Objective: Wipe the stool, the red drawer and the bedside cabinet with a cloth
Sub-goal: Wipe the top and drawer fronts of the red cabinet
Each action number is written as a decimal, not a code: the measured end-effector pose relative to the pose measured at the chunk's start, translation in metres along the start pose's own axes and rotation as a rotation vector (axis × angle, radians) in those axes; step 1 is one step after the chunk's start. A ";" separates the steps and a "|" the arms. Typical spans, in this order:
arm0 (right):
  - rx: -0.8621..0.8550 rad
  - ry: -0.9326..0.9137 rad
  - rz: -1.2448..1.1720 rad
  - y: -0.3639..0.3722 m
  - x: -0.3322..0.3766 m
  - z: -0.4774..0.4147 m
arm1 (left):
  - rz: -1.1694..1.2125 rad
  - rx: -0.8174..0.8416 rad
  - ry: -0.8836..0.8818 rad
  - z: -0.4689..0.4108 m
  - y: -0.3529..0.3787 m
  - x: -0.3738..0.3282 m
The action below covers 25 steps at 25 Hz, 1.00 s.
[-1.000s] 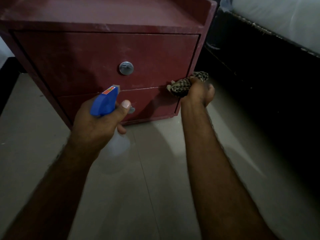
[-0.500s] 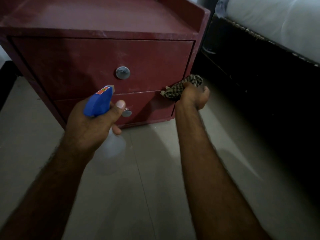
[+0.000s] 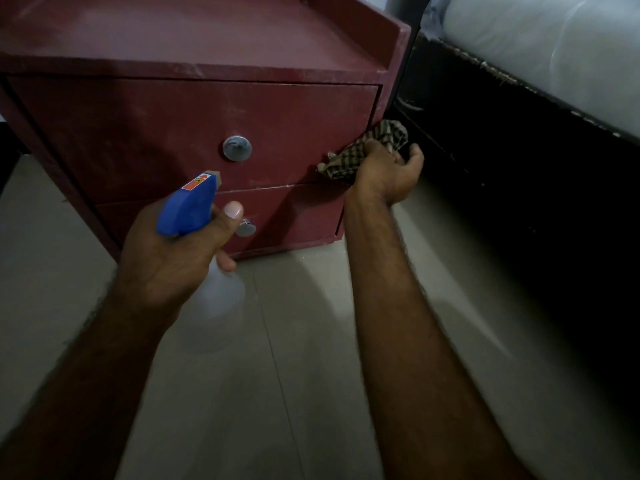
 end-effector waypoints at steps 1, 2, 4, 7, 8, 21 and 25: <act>-0.012 -0.005 0.031 -0.003 -0.005 0.001 | 0.000 0.001 0.001 0.000 0.000 -0.001; -0.016 -0.013 0.050 -0.005 -0.006 0.002 | -0.002 0.003 0.004 0.000 0.000 -0.001; -0.023 -0.037 0.050 0.000 0.000 0.003 | -0.004 0.004 0.011 0.000 0.000 -0.002; -0.008 -0.119 -0.023 0.017 0.024 0.005 | -0.008 0.006 0.018 0.000 -0.002 -0.002; 0.000 -0.165 -0.035 0.023 0.034 0.005 | -0.007 0.004 0.019 0.000 -0.003 -0.002; 0.077 -0.570 0.103 0.035 0.055 0.035 | -0.024 -0.027 0.018 -0.003 -0.013 0.004; 0.212 -0.631 0.130 0.043 0.046 0.052 | -0.018 -0.035 0.003 -0.004 -0.014 0.003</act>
Point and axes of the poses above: each hand's wrist, its own z-axis away from the middle knuckle, its own y-axis out of the palm, x = y × z, the point moved 8 cm from there along -z, towards the middle knuckle, and after that the axes turned 2 degrees about -x, right-handed, at the moved point
